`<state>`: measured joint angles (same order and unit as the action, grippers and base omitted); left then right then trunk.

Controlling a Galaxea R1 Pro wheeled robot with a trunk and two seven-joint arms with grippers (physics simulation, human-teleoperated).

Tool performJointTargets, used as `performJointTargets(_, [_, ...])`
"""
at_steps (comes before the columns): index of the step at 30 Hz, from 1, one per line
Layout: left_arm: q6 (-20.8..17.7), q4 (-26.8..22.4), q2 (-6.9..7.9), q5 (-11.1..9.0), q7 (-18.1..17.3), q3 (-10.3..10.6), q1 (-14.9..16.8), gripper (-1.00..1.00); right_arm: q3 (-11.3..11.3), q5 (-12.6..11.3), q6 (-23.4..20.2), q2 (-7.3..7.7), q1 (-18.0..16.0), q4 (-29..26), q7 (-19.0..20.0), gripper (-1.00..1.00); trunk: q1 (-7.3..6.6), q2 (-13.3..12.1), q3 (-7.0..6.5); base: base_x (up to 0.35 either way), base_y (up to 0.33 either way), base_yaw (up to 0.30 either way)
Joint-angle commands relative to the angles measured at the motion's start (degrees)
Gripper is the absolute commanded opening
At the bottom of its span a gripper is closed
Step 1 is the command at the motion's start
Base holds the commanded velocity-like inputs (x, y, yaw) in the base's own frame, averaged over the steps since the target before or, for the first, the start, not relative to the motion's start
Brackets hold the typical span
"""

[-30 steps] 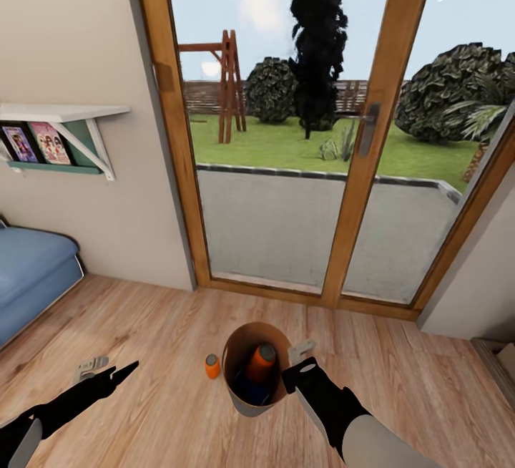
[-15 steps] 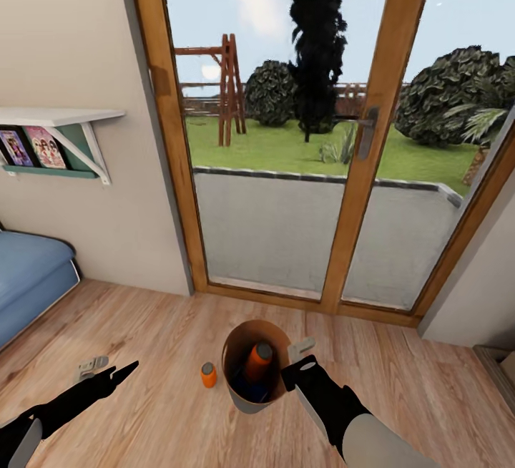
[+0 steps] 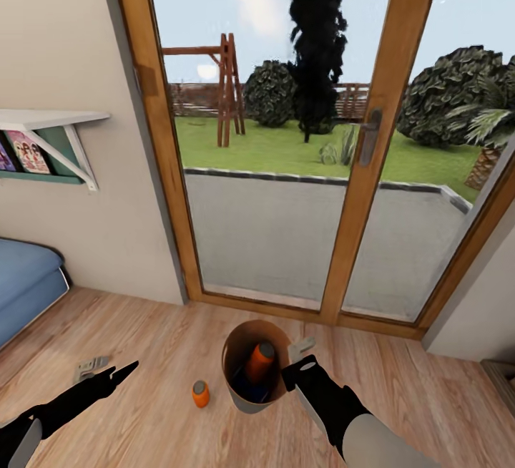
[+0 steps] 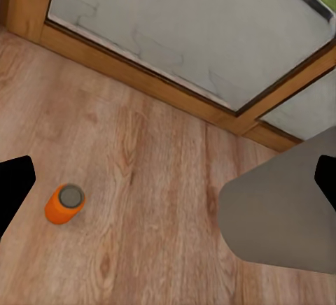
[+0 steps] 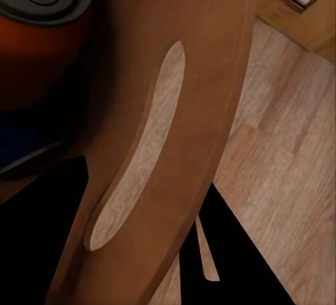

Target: Put the three can of soda from the living room inside the tash can in the kitchen.

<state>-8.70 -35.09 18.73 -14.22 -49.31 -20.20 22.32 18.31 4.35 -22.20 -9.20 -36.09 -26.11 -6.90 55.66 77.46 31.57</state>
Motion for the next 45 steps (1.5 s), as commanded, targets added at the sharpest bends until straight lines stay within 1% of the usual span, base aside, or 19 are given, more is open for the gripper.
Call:
performJointTargets(1, [0.0, 0.0, 0.0, 0.0, 0.0, 0.0, 0.0, 1.0, 0.0, 0.0, 0.1, -0.02, 0.0, -0.1, 0.5, -1.0, 0.0, 0.0, -0.01, 0.034, -0.003, 0.0])
performJointTargets(4, [0.0, 0.0, 0.07, 0.0, 0.0, 0.0, 0.0, 1.0, -0.1, 0.0, 0.1, -0.01, 0.0, -0.1, 0.5, -1.0, 0.0, 0.0, -0.01, 0.063, 0.075, 0.0])
performJointTargets(12, [0.0, 0.0, 0.06, 0.0, 0.0, 0.0, 0.0, 1.0, -0.1, 0.0, 0.1, 0.0, 0.0, -0.1, 0.5, -1.0, 0.0, 0.0, -0.01, 0.128, 0.233, 0.0])
performJointTargets(16, [0.0, 0.0, 0.07, 0.0, 0.0, 0.0, 0.0, 1.0, -0.1, 0.0, 0.1, -0.02, 0.0, -0.1, 0.5, -1.0, 0.0, 0.0, -0.01, 0.029, 0.066, -0.018])
performJointTargets(36, [0.0, 0.0, 0.08, 0.0, 0.0, 0.0, 0.0, 1.0, -0.1, -0.2, 0.1, -0.01, 0.0, -0.1, 0.6, -1.0, 0.0, 0.0, -0.4, 0.001, 0.002, -0.259])
performJointTargets(41, [0.0, 0.0, 0.08, 0.0, 0.0, -0.1, 0.0, 1.0, -0.1, -0.2, 0.1, -0.02, 0.0, -0.1, 0.6, -1.0, 0.0, 0.0, -0.41, 0.036, 0.0, -0.093])
performJointTargets(45, [0.0, 0.0, 0.08, 0.0, 0.0, -0.2, 0.0, 1.0, -0.1, -0.2, 0.1, -0.01, 0.0, -0.1, 0.5, -1.0, 0.0, 0.0, -0.41, 0.239, 0.004, -0.017])
